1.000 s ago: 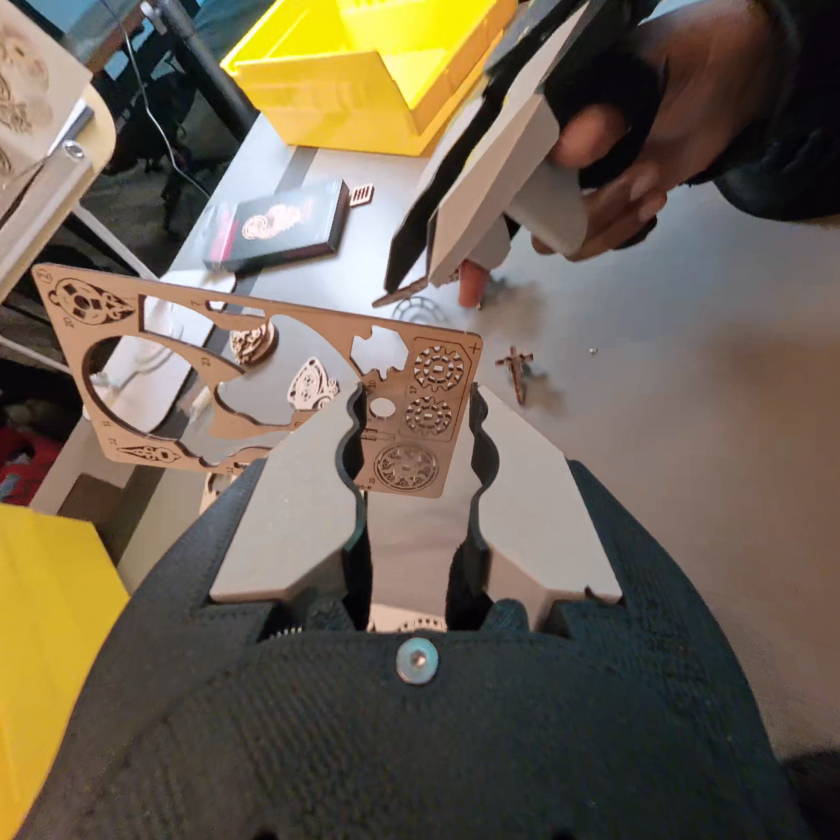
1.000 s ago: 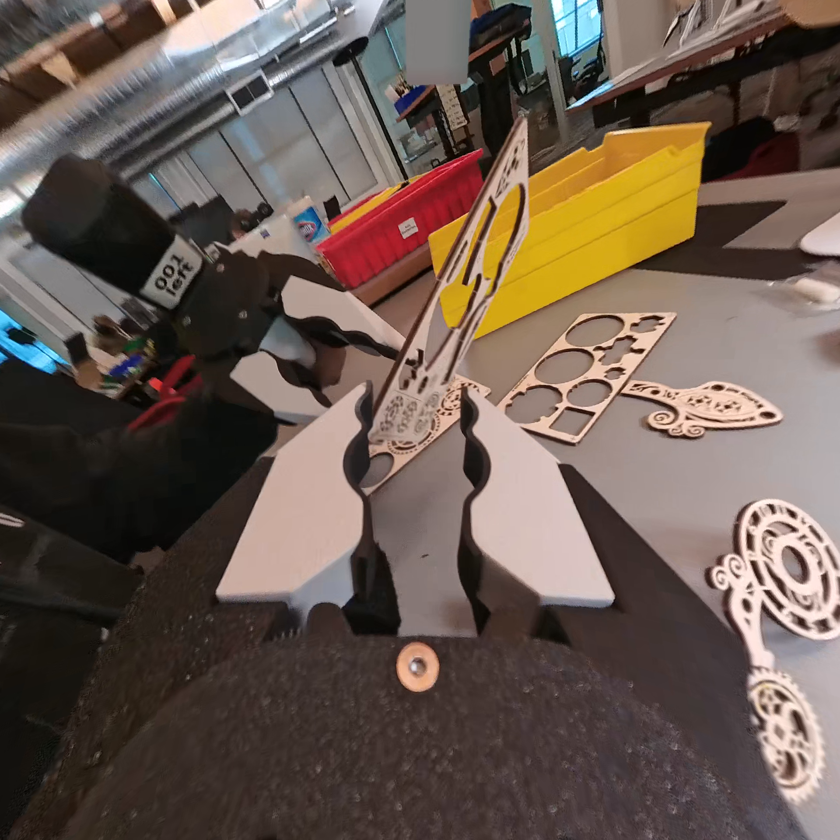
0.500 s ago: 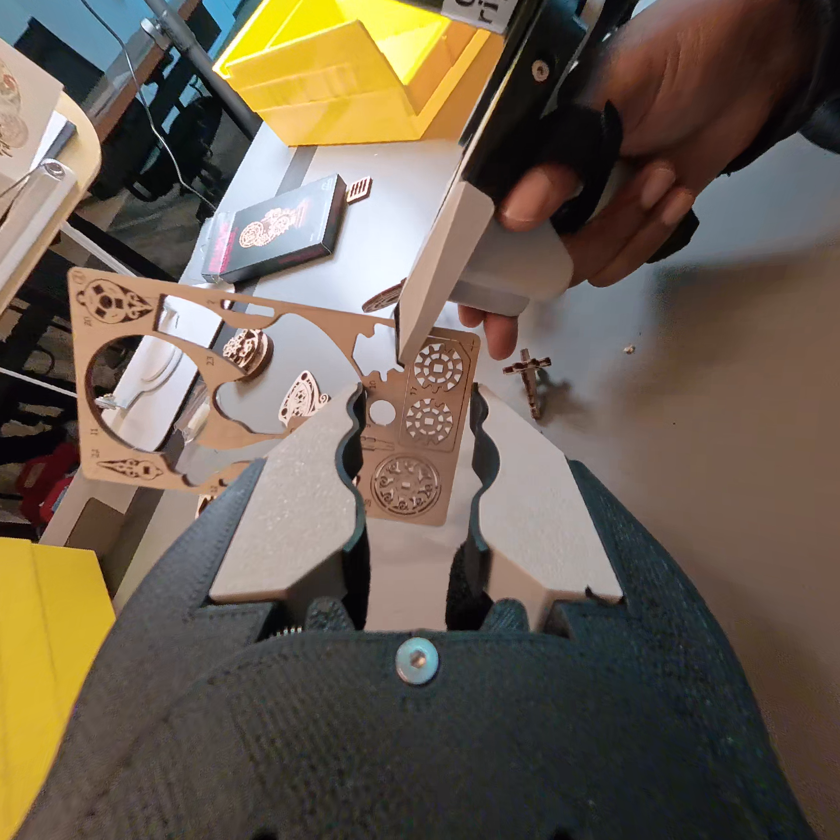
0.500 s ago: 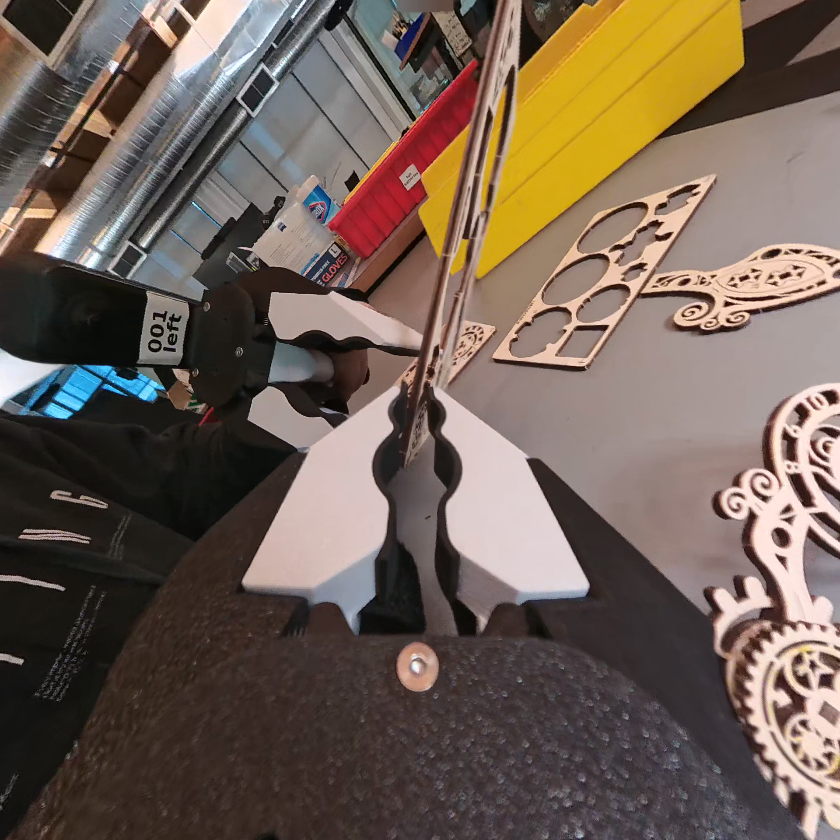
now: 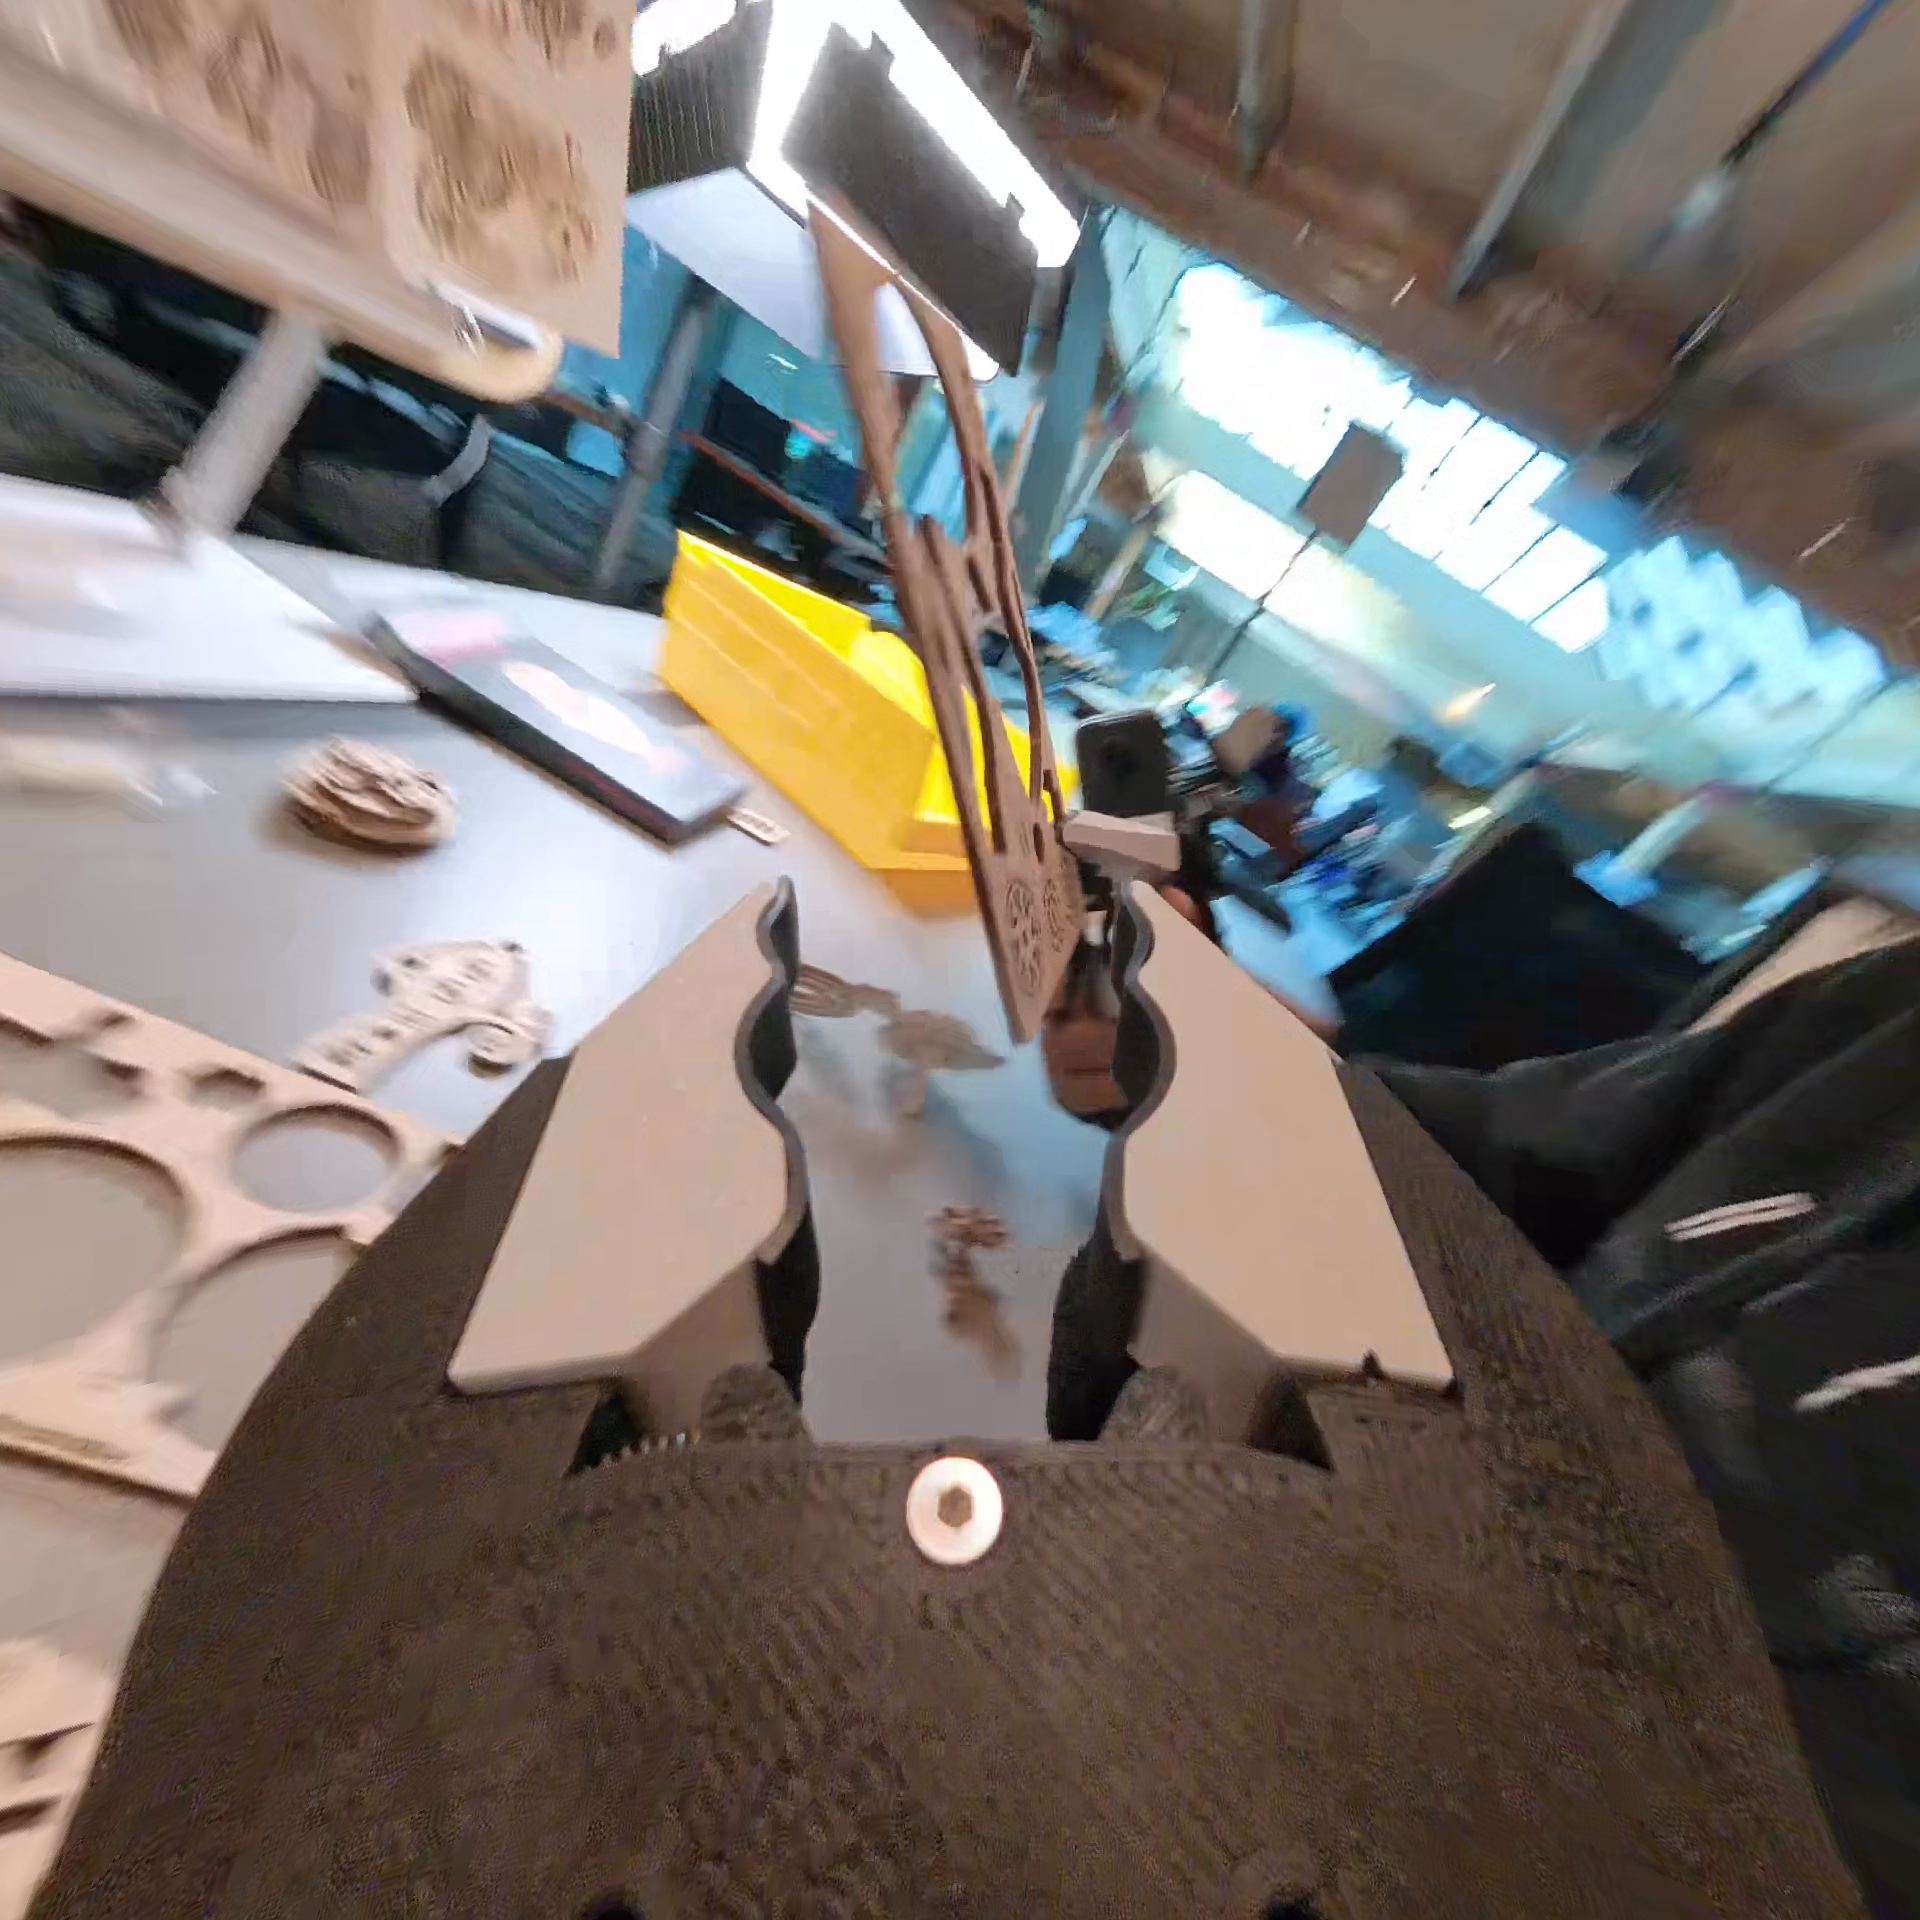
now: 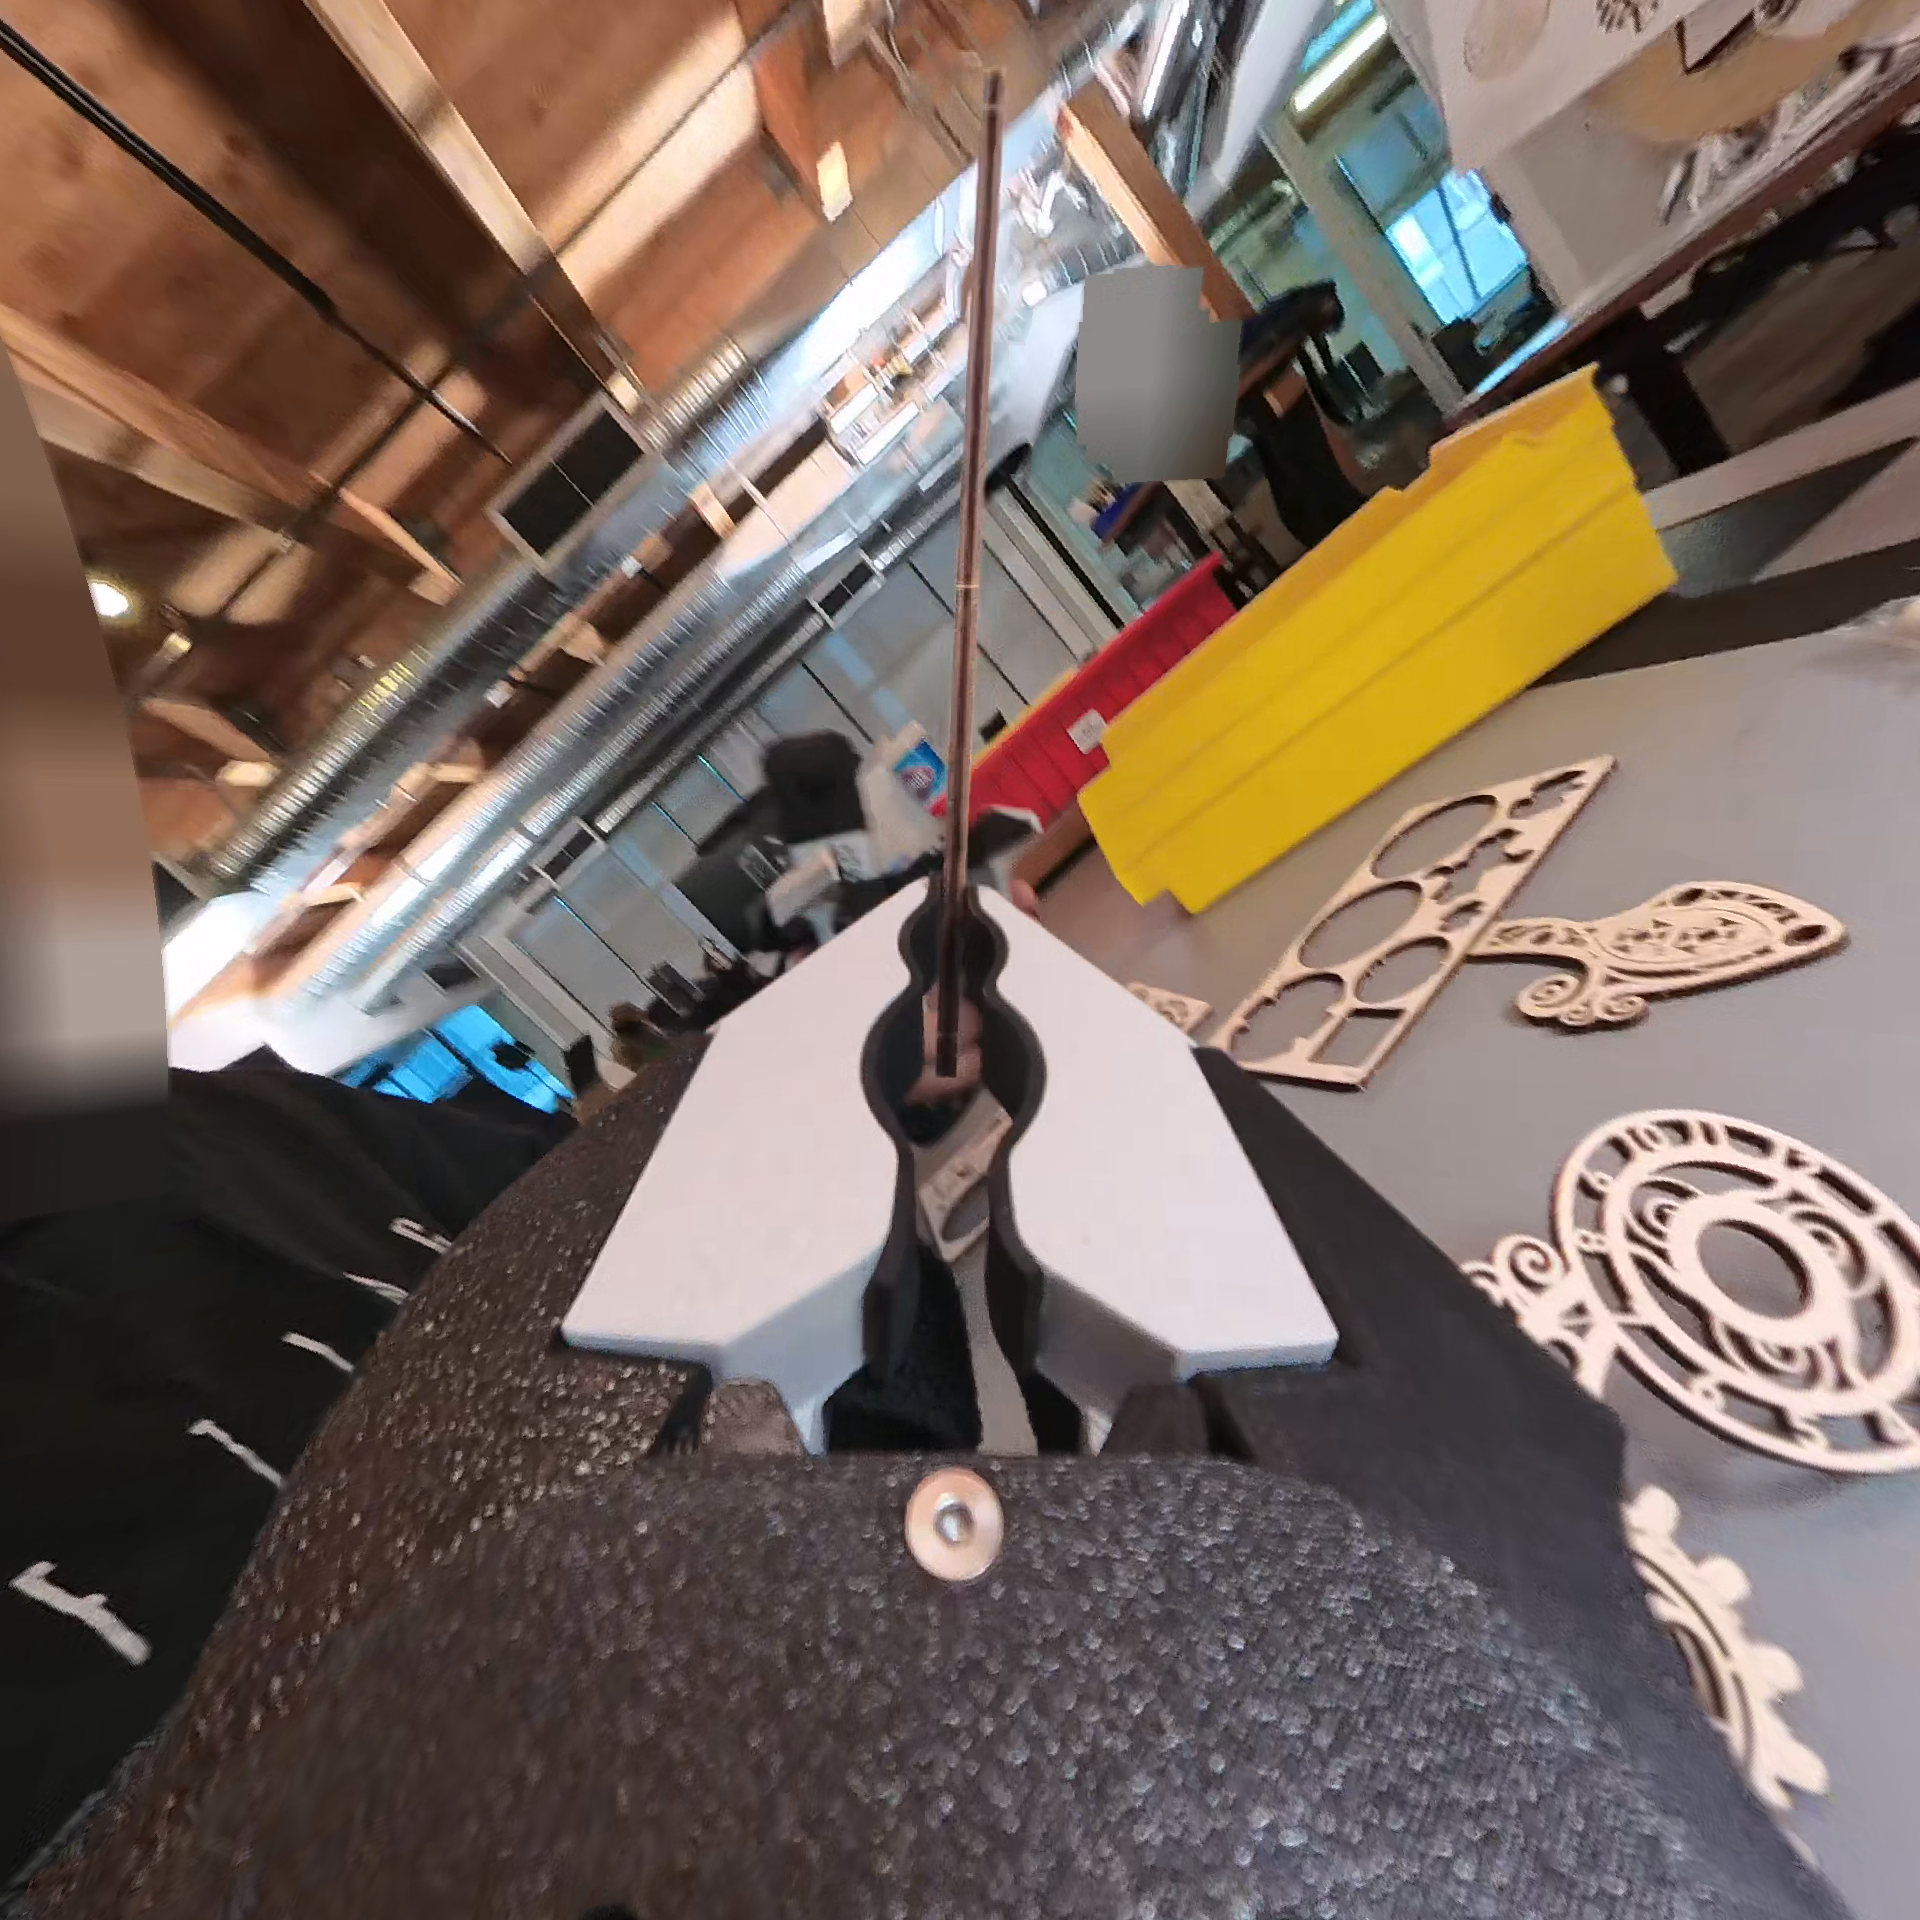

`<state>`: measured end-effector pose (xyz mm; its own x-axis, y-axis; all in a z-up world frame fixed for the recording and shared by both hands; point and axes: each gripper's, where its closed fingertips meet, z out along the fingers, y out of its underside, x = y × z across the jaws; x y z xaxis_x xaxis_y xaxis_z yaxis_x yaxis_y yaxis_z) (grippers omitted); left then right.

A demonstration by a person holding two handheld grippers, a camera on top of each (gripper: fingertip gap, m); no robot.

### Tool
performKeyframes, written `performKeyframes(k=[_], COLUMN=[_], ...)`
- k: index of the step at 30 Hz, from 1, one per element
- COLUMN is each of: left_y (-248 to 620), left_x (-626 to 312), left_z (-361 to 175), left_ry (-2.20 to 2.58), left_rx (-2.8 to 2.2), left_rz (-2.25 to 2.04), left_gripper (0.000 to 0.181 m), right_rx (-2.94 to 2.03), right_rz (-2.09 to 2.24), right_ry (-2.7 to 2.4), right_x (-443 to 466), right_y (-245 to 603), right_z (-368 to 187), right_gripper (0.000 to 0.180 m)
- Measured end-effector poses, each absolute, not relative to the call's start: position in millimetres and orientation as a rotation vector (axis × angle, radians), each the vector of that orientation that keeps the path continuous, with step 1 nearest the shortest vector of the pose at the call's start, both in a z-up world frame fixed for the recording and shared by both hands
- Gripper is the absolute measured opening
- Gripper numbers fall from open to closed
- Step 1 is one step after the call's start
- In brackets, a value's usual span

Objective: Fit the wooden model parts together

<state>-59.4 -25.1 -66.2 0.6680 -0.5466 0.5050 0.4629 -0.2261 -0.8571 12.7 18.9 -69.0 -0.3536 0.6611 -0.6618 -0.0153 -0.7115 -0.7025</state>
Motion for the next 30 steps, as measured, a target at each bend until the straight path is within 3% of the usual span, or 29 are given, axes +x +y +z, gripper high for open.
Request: performKeyframes(k=[3, 9, 16, 22, 30], left_y=[-26.9, -30.3, -21.3, -9.2, -8.0], left_x=[-43.6, -6.9, -4.2, -5.7, -17.2], left_z=[-73.7, -58.5, -64.8, -81.4, -93.4], left_ry=[0.051, 0.191, 0.1, -0.109, -0.297], left_rx=[-1.513, -1.477, -1.523, -1.563, -1.448], left_rz=[-1.123, -1.129, -1.132, -1.299, -1.547], left_gripper=[0.044, 0.031, 0.004, 0.001, 0.001], right_rx=[-1.406, -1.384, -1.414, -1.55, -1.601], right_rz=[2.227, 2.272, 2.288, 2.189, 2.124], right_ry=[-0.788, -0.799, -0.747, -0.69, -0.753], right_x=[15.7, 15.6, 16.2, 14.7, 17.2], right_y=[16.2, 5.5, 6.3, 20.3, 24.5], right_z=[-61.9, -58.3, -58.3, -74.9, -84.0], right_gripper=[0.0, 0.0, 0.001, 0.002, 0.017])
